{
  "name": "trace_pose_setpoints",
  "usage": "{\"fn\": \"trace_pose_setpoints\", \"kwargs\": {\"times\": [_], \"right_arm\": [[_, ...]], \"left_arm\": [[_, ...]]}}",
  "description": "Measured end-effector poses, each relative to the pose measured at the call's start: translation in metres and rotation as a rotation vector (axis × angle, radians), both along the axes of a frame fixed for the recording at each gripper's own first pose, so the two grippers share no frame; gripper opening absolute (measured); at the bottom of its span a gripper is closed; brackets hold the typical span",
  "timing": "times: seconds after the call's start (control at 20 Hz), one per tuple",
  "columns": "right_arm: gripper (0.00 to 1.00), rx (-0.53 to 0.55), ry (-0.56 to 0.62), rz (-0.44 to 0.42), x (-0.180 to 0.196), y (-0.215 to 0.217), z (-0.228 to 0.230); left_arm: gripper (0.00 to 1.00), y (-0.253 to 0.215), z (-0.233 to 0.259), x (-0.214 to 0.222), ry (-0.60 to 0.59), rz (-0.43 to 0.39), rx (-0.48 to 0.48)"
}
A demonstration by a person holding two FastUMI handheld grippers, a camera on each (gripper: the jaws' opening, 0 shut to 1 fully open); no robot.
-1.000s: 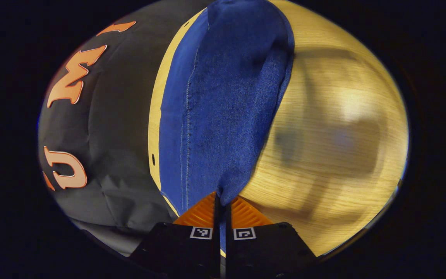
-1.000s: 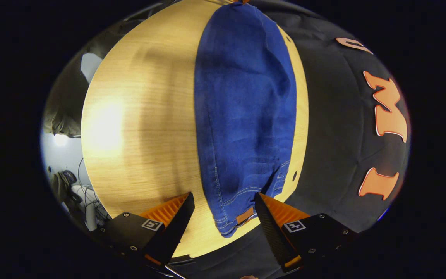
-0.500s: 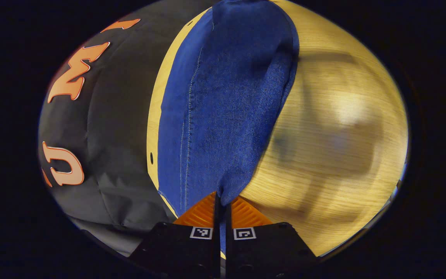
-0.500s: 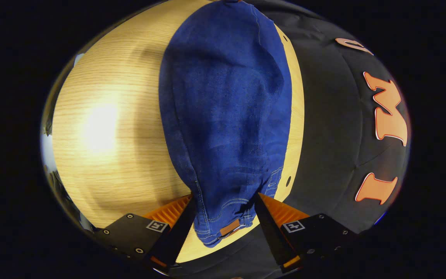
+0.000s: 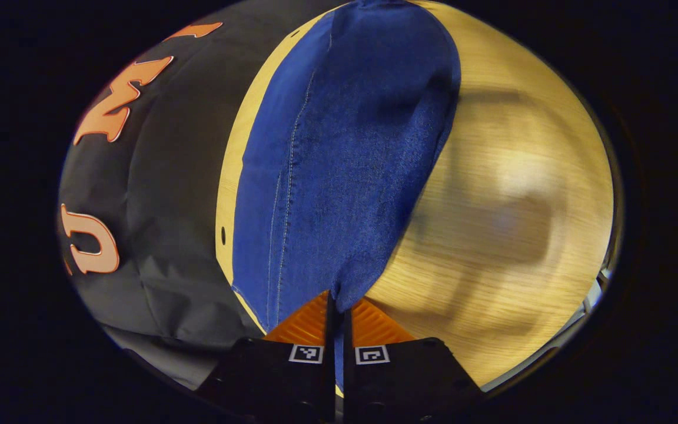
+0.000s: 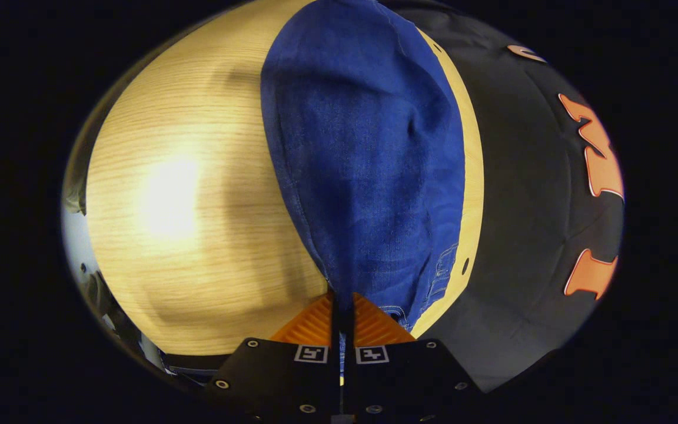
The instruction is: Grasp the waist and the cuffs of the jeans and fold them to make the two legs overlap; first hold the waist and fold one-third of the jeans toward the cuffs, then hold the cuffs and fold the remaining one-third in the same direction to finish folding.
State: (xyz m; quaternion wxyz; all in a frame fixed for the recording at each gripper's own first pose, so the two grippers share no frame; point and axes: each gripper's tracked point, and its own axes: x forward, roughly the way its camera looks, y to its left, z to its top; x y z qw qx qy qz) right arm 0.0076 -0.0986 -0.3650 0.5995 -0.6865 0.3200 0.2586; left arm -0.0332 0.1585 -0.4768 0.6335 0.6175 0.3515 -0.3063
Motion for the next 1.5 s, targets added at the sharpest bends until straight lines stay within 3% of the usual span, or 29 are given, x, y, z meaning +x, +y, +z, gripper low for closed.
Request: {"fn": "trace_pose_setpoints", "kwargs": {"times": [0.2,0.45,0.8,1.1,1.5], "right_arm": [[0.03,0.063,0.021,-0.063,-0.007,0.003,0.023],[0.03,0.15,0.029,-0.127,0.005,0.013,0.062],[0.03,0.215,0.11,-0.181,0.036,0.025,0.098],[0.03,0.276,0.185,-0.26,0.08,0.028,0.112],[0.03,0.311,0.234,-0.397,0.16,0.028,0.076]], "left_arm": [[0.06,-0.004,0.006,0.001,0.041,-0.013,-0.019],[0.06,0.001,0.054,0.012,0.084,-0.018,-0.044],[0.05,-0.003,0.101,0.077,0.127,-0.031,-0.06],[0.06,-0.012,0.092,0.129,0.264,-0.069,-0.015],[0.06,-0.015,0.059,0.197,0.398,-0.11,0.074]]}}
